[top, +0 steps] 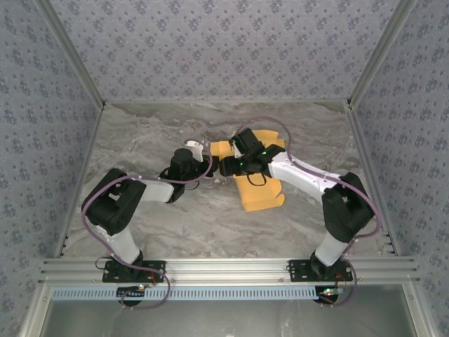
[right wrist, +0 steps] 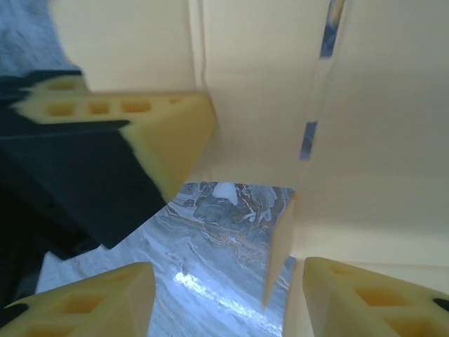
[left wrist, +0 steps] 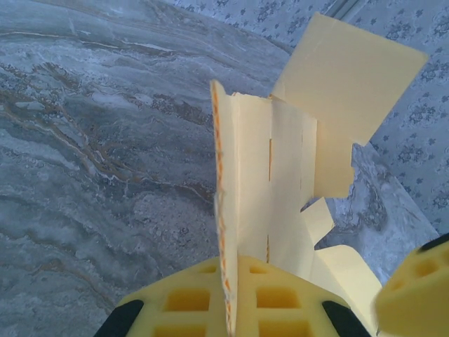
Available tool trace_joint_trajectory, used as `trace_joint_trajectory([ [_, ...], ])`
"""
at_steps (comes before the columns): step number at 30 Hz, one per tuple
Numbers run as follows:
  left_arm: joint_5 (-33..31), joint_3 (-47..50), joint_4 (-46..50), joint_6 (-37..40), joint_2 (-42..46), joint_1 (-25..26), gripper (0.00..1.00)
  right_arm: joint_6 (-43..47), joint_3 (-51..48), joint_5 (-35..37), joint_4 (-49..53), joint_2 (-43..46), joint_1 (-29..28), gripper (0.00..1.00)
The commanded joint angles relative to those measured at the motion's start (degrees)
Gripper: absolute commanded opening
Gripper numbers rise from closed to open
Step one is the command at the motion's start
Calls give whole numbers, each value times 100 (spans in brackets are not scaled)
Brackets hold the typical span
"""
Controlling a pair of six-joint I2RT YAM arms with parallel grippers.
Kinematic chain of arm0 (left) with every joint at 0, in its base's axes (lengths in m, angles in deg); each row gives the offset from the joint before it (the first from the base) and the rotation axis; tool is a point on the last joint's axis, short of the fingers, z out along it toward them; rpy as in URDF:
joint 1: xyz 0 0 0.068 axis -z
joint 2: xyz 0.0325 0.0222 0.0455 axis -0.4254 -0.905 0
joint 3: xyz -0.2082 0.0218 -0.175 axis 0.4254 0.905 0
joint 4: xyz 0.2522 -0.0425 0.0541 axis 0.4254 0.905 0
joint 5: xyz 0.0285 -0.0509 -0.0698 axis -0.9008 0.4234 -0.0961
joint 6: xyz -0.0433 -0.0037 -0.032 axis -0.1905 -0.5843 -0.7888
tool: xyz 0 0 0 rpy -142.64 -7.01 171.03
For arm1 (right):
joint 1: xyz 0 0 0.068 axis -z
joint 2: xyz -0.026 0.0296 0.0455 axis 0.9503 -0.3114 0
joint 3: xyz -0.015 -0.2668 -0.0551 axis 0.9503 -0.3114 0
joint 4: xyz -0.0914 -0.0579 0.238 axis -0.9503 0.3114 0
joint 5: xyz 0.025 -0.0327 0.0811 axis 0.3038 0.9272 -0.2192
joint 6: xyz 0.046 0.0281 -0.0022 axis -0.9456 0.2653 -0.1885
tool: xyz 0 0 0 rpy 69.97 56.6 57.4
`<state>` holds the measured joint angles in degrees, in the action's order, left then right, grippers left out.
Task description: Fold the paper box
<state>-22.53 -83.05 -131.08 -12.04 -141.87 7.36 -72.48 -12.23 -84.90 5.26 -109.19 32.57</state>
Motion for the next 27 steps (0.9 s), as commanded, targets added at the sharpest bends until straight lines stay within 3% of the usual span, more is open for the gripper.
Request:
trace_joint_trajectory([
  [1, -53, 52, -563, -3, -181, -15, 0, -443, 149, 535, -98, -294, 19, 55],
  [10, -131, 218, -988, 187, -378, -19, 0, -534, -203, 1308, 76, -398, 244, 51],
  [19, -169, 293, -1453, 706, -727, -9, 0, -927, -647, 505, -106, 142, 772, 53],
  [22, -160, 266, -1733, 831, -918, 50, 0, -2177, -793, 75, -370, 707, 812, 57],
  [27, -309, 348, -2099, 1045, -1033, 176, 0, -4558, -969, 87, -949, 1267, 914, 61],
])
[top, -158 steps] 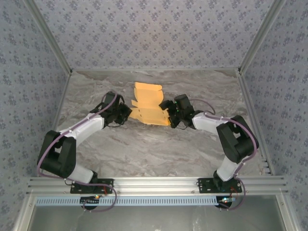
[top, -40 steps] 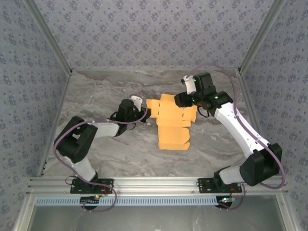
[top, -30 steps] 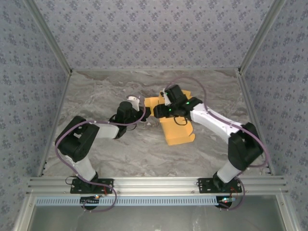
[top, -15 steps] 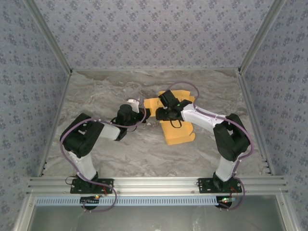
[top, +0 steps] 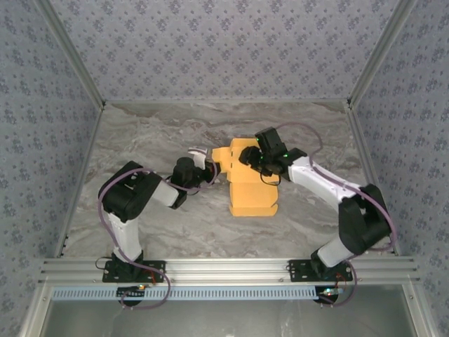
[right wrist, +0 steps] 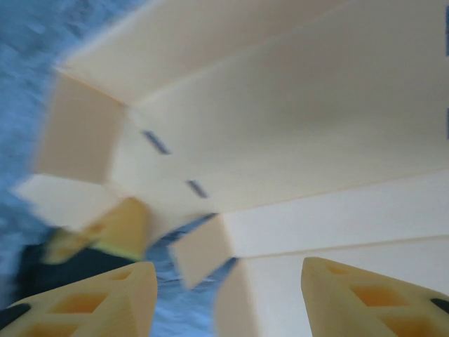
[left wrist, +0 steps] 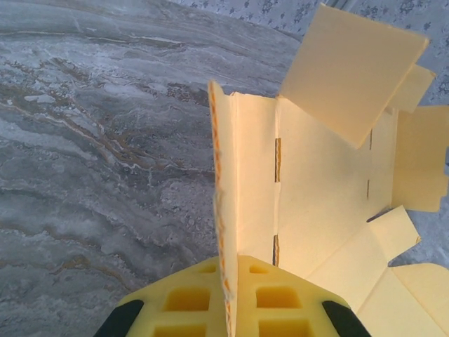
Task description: Fold the paper box
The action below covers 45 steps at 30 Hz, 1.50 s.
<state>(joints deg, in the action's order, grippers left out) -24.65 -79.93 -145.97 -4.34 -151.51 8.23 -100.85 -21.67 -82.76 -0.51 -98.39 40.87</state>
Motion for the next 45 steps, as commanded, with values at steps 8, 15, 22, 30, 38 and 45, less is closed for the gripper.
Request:
trace_joint_trajectory([
  [8, -262, 195, -1203, 501, -220, 344, 0, -3953, 329, 490, -360, -191, 233, 78],
  [15, -403, 392, -1777, 422, -487, 377, 1, -4396, 591, 787, -200, -578, 417, 66],
  [22, -508, 425, -1783, 576, -485, 395, 1, -4495, 595, 298, -415, -994, 598, 64],
  [30, -613, 424, -1786, 370, -465, 374, 13, -4216, 599, 316, -488, -1062, 466, 21],
  [38, 17, 928, -1626, 124, 342, -90, 58, -3255, 102, -69, -1773, -924, 434, 6],
  [45, 62, 1475, -789, 697, 1331, -128, 66, -2599, -848, -1067, -3847, -704, 606, 7],
])
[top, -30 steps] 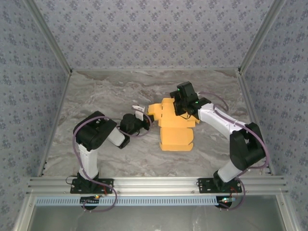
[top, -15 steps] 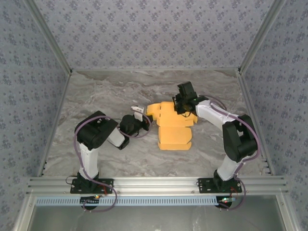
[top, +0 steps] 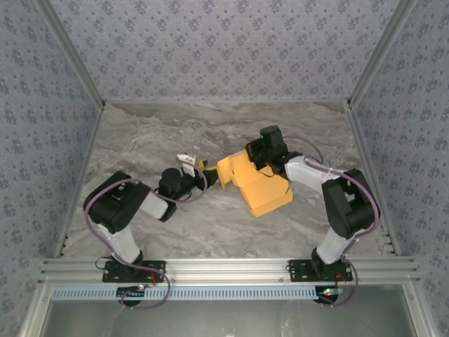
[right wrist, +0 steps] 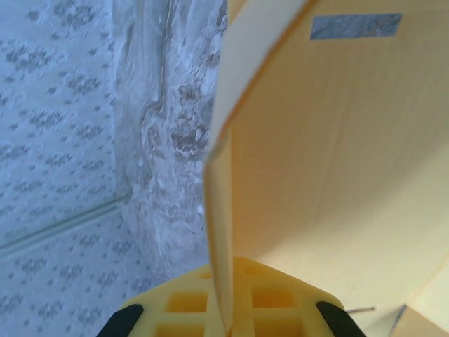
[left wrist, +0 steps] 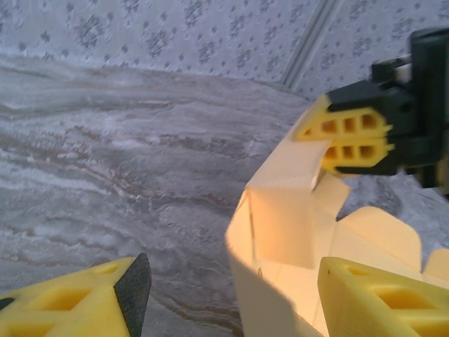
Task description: Fold the paper box
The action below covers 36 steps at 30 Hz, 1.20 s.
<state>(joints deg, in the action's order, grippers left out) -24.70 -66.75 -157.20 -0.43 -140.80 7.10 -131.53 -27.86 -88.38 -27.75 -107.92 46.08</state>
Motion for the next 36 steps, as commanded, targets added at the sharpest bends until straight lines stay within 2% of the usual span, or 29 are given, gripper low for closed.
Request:
trace_joint_trajectory([
  [1, 54, 207, 416, 396, 316, -40, 66, 593, -320, -648, -1343, 302, 121, 8],
  [5, 593, 219, 531, 716, 250, -234, 66, 1078, -599, -1001, -1615, 550, 216, 9],
  [9, 878, 285, 421, 1060, 117, -304, 66, 1112, -1061, -1310, -2174, 801, 397, 10],
  [15, 688, 5, 142, 1524, -290, -74, 65, 1125, -1545, -1490, -2896, 631, 419, 9],
  [22, 711, -710, 517, 1842, -701, 302, 62, 865, -1821, -1472, -3704, 120, 468, 5],
  [29, 583, -945, 428, 1708, -926, 455, 48, 845, -1907, -1483, -3710, 52, 482, 5],
  [31, 475, -953, 447, 1714, -943, 485, 49, 832, -1917, -1457, -3654, 82, 483, 5],
  [36, 438, -897, 486, 1614, -865, 543, 59, 831, -2015, -1327, -3557, 233, 482, 5],
])
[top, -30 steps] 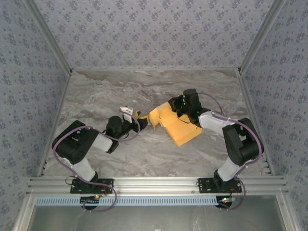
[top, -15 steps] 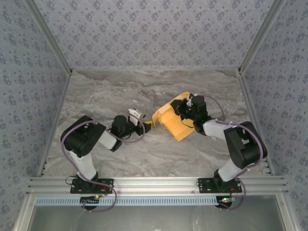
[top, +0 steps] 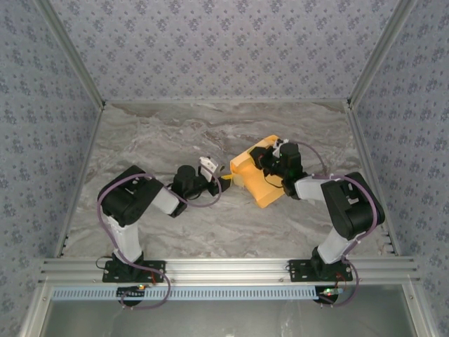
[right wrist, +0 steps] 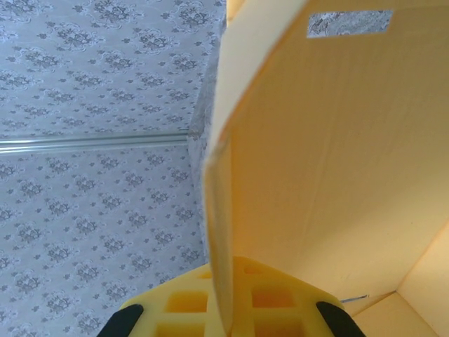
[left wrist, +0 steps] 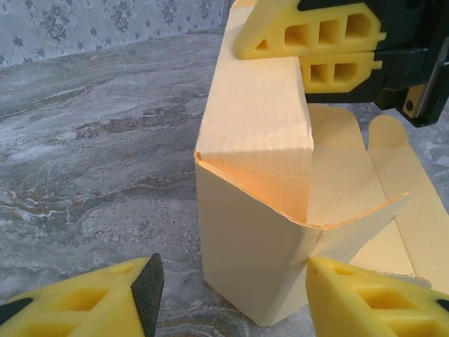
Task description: Fold the paper box
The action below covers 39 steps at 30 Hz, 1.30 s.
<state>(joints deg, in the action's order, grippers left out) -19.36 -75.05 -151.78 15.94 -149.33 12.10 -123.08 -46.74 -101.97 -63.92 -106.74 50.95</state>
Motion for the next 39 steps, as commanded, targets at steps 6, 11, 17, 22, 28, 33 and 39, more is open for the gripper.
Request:
trace_joint_trajectory([
  [6, 309, 83, 35, 105, 48, 67, 62, -30, -144, 70, 145, 168, -17, 4],
  [11, 734, 184, 466, 438, 214, 102, 63, -42, -155, 73, 192, 177, -1, 3],
  [17, 353, 192, 307, 380, 109, 110, 62, -97, -159, 78, 198, 178, -27, 2],
  [22, 50, -114, 90, 245, -37, 108, 58, -129, -169, 173, 227, 243, -115, 2],
  [28, -460, -321, -61, 63, -193, 230, 46, -187, -250, 366, 306, 320, -244, 2],
  [33, -922, -343, -63, -7, -267, 415, 42, -255, -328, 595, 345, 367, -404, 2],
  [39, -1775, -434, 175, -39, -270, 676, 39, -371, -399, 1072, 418, 437, -764, 2],
])
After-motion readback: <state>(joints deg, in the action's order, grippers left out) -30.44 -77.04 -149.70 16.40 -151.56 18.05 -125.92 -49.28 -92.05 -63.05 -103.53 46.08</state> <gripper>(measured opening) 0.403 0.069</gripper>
